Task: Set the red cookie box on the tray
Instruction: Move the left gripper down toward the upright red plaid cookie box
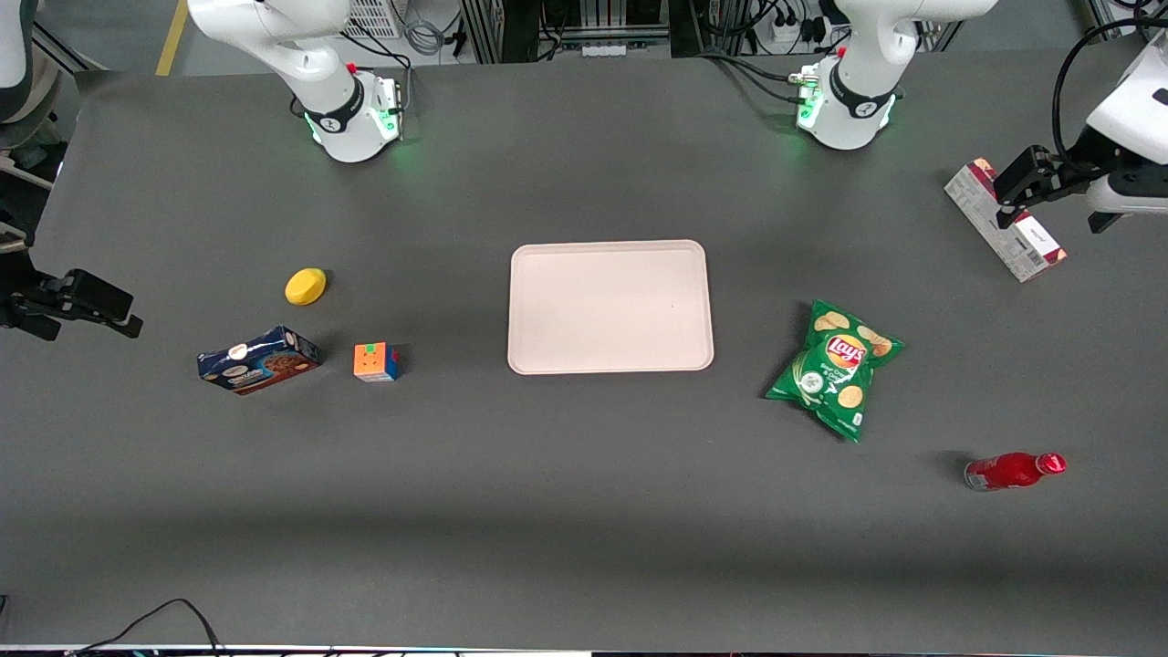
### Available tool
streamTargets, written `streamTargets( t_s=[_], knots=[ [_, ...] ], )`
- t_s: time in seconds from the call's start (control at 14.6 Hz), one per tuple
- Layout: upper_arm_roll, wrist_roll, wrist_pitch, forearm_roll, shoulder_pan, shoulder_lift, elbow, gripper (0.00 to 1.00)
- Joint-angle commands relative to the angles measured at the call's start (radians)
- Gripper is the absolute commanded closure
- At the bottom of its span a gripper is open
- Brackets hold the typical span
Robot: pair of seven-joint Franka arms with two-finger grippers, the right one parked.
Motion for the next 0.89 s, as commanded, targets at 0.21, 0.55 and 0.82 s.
streamTargets(
  t_s=[0.21,0.55,0.82],
  knots=[
    [0.007,0.002,-0.003,0.003,-0.009,0.004,0.011,0.0],
    [0.014,-0.001,-0.04,0.015,0.002,0.002,-0.041,0.0],
    [0.152,-0.015,-0.034,0.017,0.002,0.002,-0.121,0.0]
  ],
)
